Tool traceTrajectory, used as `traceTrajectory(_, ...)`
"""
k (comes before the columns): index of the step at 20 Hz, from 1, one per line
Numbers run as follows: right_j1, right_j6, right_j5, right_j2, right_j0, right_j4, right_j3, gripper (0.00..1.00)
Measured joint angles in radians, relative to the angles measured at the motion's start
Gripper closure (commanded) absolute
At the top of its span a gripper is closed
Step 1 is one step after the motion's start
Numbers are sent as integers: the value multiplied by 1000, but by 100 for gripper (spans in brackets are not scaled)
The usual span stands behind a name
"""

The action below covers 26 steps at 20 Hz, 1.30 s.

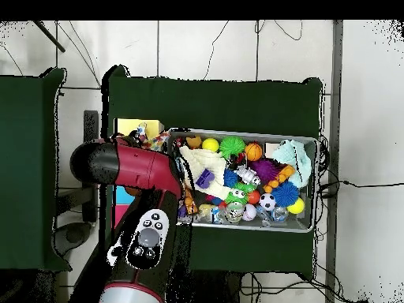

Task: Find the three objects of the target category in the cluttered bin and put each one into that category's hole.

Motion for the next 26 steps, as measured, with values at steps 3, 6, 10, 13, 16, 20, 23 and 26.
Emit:
traceTrajectory(3,0,0,0,-5,3,0,-2,0)
traceTrajectory(6,-1,0,0,-11,9,-1,-8,0)
traceTrajectory(10,-1,0,0,-15,13,-1,-8,0)
traceTrajectory(13,0,0,0,-15,13,0,-8,0)
traceTrajectory(16,0,0,0,-15,13,2,-8,0)
traceTrajectory(20,-2,0,1,-15,13,5,-8,0)
traceTrajectory(23,-11,0,11,-18,16,5,-8,0)
traceTrajectory(26,-22,0,26,-22,20,5,-8,0)
